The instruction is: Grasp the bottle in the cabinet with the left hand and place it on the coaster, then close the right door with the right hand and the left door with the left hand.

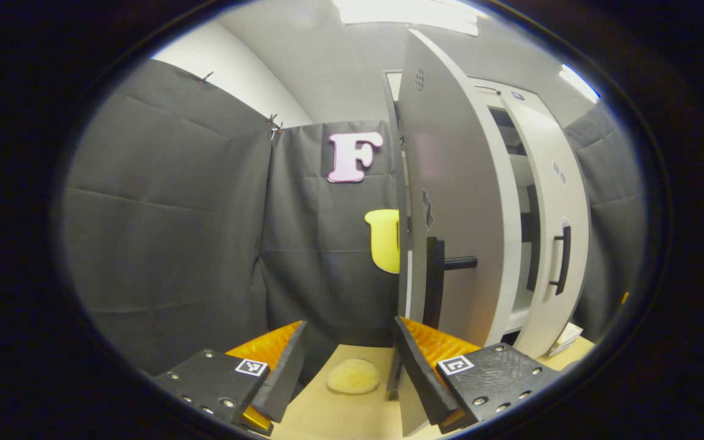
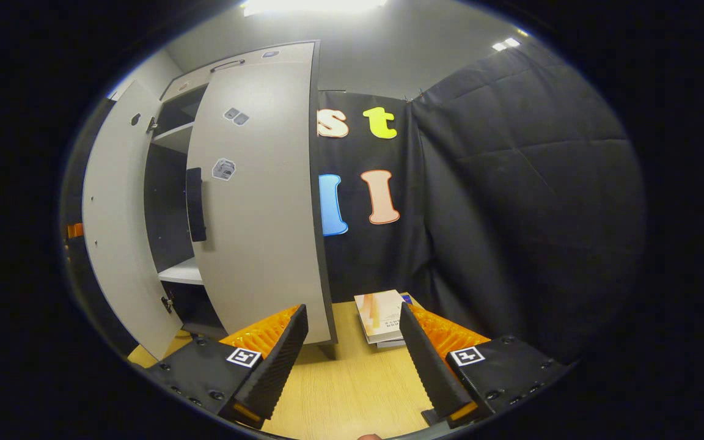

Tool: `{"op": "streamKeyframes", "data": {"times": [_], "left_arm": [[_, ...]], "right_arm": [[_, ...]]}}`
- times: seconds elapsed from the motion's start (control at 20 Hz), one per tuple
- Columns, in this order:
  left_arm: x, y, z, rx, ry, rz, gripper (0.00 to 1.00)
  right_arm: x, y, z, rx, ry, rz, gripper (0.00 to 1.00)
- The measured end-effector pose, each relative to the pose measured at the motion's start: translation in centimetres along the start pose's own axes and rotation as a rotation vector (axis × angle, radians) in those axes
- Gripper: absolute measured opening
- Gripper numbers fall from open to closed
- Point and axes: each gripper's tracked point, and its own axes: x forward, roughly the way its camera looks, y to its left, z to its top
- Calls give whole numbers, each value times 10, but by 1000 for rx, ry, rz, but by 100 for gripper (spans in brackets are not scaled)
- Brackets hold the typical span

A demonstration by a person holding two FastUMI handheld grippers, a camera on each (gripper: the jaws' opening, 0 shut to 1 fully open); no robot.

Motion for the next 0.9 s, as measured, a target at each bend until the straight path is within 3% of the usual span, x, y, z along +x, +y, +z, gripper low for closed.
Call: {"op": "streamKeyframes", "data": {"times": [0.15,0.35,0.4,0.45,0.9], "left_arm": [[-1,0,2,-7,-6,-12,86],[1,-1,3,3,-15,-11,86],[1,-1,3,6,-14,-17,86],[0,-2,3,6,-15,-24,86],[1,-21,5,-17,-26,-47,86]], "right_arm": [[1,-5,1,-15,-1,2,96],[1,-10,1,-15,2,8,96],[1,-11,2,-17,3,10,92],[1,-11,2,-20,3,12,96],[-1,-25,2,-72,8,21,96]]}}
